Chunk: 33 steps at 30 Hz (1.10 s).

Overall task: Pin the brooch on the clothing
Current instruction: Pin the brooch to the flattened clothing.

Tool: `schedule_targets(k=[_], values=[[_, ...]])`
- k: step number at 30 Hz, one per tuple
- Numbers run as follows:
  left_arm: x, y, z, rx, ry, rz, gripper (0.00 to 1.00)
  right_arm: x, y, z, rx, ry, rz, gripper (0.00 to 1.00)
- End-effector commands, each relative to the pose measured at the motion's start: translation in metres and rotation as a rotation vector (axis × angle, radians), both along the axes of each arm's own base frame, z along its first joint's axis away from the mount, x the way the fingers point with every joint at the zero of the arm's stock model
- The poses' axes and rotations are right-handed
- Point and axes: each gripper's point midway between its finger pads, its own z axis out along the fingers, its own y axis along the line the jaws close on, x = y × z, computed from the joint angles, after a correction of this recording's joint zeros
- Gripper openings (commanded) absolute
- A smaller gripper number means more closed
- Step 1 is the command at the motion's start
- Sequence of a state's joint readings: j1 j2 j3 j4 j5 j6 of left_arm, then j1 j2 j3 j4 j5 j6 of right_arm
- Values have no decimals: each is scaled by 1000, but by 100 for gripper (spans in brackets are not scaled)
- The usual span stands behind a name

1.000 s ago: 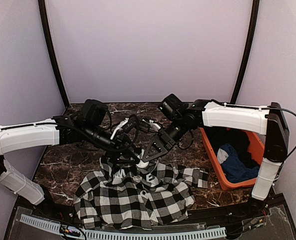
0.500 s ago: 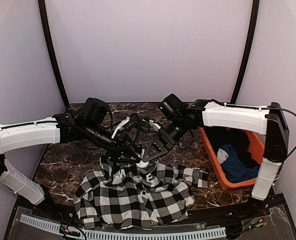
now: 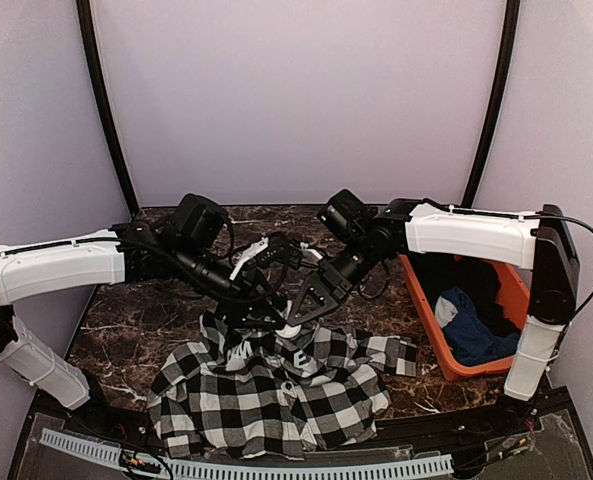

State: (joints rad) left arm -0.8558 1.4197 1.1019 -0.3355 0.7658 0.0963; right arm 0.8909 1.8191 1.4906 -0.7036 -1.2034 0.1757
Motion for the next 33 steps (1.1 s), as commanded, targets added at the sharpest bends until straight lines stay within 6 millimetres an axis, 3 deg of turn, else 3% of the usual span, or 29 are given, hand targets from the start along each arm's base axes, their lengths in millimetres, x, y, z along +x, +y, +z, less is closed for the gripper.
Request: schedule_targets(k=[1,20,33], values=[[7,0,-16,87,-38,28,54,-2,3,24,90,-39,17,0],[7,2,-35,190,-89,39,45,-1,0,34,114,-40,19,0],[3,0,-37,222,-119,32,44,-4,2,66,208,4,41,0]])
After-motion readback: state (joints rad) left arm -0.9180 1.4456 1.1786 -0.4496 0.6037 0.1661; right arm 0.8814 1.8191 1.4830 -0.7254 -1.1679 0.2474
